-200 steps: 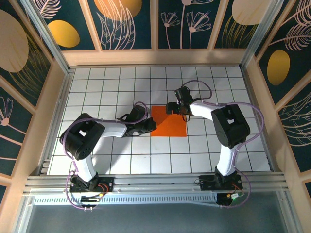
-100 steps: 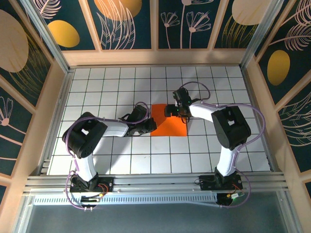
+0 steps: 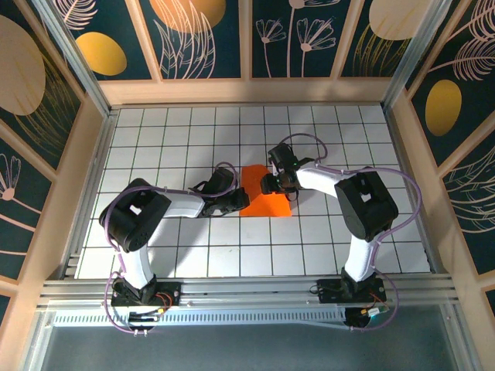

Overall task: Fold a paper plane with a square sheet of paper (fold left side to right side)
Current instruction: Pick up the square sheet of paper from the center of the table, then place a square sheet of paper at the center of the table.

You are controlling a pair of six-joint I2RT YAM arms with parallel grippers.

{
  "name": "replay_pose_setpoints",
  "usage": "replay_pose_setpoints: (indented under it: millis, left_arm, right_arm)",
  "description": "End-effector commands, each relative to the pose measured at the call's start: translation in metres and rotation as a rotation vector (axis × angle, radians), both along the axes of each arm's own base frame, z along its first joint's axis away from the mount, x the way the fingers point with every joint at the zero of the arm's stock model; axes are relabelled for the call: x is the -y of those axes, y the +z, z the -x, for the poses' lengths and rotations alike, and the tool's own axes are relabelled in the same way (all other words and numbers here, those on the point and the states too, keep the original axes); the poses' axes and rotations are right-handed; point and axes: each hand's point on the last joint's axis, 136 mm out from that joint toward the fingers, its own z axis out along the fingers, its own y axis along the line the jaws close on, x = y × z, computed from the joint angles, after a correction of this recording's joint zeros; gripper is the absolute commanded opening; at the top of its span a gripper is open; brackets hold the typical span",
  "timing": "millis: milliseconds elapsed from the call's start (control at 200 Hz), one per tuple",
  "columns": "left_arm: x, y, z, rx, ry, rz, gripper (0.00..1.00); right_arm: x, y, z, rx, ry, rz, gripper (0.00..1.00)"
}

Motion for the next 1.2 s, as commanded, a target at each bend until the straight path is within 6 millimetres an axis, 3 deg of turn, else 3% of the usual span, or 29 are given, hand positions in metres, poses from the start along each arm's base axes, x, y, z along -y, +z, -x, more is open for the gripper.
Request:
replay_pose_setpoints:
  millis: [0,195,210,290,305,495,676,986,1196]
  left_arm:
    - [-0.005,-0.001,-0.001,0.015,0.022,-0.023,0.07]
    - [-0.025,0.028,-0.016,0.105,0.083,-0.012,0.29]
    - [-0.026,0.039,-0.018,0.128,0.088,0.006,0.3]
    - [-0.041,0.055,-0.024,0.161,0.114,0.038,0.38]
    - [-0.045,0.057,-0.025,0.166,0.12,0.045,0.39]
    - [-0.092,0.089,-0.032,0.251,0.197,0.162,0.56]
    - [-0.115,0.131,-0.028,0.378,0.2,0.303,0.7]
    - [-0.103,0.215,-0.008,0.642,0.037,0.518,0.94]
    - [-0.09,0.254,0.003,0.748,-0.091,0.609,0.98]
  right_arm:
    - [-0.007,0.013,0.002,-0.006,0.035,-0.018,0.53]
    - [-0.015,0.025,0.008,-0.02,0.078,-0.101,0.41]
    - [-0.016,0.026,0.009,-0.021,0.085,-0.114,0.4]
    - [-0.027,0.034,0.016,-0.032,0.125,-0.185,0.37]
    - [-0.021,0.036,0.012,-0.035,0.11,-0.201,0.37]
    - [-0.025,0.069,0.014,-0.025,0.15,-0.383,0.35]
    - [-0.029,0.108,0.018,-0.014,0.197,-0.563,0.32]
    - [-0.033,0.191,0.032,0.079,0.321,-0.78,0.3]
    - [-0.04,0.246,0.057,0.123,0.468,-0.921,0.29]
